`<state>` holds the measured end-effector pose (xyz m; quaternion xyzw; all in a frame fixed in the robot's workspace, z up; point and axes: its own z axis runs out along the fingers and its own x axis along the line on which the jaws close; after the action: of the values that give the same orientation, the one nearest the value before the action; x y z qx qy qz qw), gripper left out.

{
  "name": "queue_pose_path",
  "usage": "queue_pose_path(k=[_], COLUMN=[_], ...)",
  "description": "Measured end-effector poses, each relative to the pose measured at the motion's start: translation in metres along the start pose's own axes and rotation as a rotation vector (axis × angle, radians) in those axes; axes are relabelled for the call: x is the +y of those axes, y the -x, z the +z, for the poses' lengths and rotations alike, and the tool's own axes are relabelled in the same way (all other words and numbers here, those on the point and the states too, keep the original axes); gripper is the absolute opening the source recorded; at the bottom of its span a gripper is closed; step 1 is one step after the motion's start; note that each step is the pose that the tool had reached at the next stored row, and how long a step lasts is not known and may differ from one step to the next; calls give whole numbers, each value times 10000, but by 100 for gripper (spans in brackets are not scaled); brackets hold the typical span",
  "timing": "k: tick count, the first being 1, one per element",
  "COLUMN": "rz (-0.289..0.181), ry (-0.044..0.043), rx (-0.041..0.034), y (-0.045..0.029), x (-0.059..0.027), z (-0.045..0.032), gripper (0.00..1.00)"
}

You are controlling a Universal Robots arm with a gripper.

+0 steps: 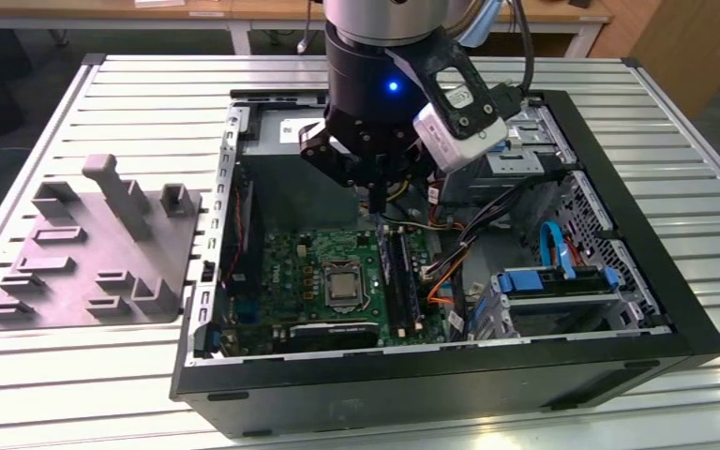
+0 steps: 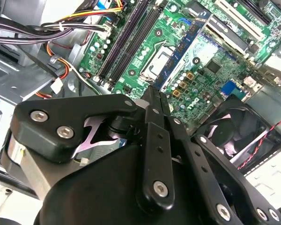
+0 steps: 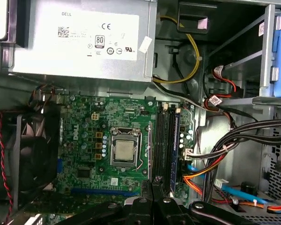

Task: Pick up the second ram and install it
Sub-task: 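Insert the second ram into the second slot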

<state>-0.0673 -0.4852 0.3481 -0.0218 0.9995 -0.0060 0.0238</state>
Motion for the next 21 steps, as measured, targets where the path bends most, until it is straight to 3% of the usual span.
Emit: queue_pose_path(k=[3,4,5,21], rz=[1,5,53,156], ry=[0,41,389,394], rx=[0,-12,-81,-79], y=[0,-1,-1,-1], x=[0,0,1,1], z=[0,0,13,68], gripper=[11,11,11,11])
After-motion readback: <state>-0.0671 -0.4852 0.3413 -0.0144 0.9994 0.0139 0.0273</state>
